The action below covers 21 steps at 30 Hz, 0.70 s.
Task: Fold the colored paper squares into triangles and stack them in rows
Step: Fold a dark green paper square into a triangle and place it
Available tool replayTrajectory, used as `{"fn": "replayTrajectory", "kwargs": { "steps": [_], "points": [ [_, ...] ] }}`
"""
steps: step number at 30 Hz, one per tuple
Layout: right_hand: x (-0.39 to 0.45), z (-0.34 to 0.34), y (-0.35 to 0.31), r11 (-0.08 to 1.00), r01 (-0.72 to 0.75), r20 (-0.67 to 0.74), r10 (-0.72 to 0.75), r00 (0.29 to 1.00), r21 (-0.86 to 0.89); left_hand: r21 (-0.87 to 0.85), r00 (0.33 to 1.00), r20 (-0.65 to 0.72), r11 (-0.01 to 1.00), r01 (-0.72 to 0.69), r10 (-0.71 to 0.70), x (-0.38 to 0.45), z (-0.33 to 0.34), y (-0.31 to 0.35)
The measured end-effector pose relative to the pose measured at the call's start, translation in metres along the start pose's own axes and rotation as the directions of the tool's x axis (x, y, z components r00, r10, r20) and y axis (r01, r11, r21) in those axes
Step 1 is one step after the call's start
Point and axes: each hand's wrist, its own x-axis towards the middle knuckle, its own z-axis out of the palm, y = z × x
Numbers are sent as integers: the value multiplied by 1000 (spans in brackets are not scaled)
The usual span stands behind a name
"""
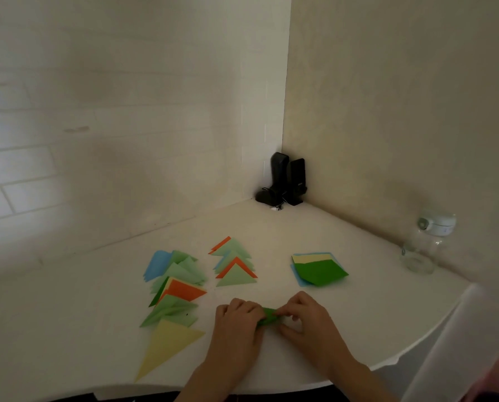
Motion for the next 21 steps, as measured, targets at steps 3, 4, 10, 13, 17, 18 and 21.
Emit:
{"fn": "replayTrajectory", "kwargs": {
  "steps": [3, 4, 10, 13, 17, 18, 21],
  "points": [
    [5, 4, 9, 993, -19, 18, 21, 1000, -119, -81, 999, -19, 996, 31, -33, 0, -3, -10],
    [5, 5, 10, 992, -31, 6, 32, 999, -124, -91, 998, -41, 995, 38, -42, 0, -3, -13],
    [9, 11, 10, 988, -92, -37, 88, 995, -124, -125, 974, -121, 976, 176, -191, 2, 0, -27],
    [14, 13, 6, 980, -139, -20, 137, 990, -146, -143, 967, -116, 967, 209, -226, 4, 0, -27],
    [18, 19, 2, 948, -189, -36, 186, 982, -256, -101, 961, -97, 963, 251, -261, 7, 1, -22],
    [18, 22, 3, 940, -201, -68, 189, 980, -277, -67, 957, -82, 960, 273, -278, 8, 2, -21],
    [18, 30, 4, 932, -206, -173, 160, 972, -298, -25, 950, -105, 956, 293, -294, 9, 5, -17]
  ]
}}
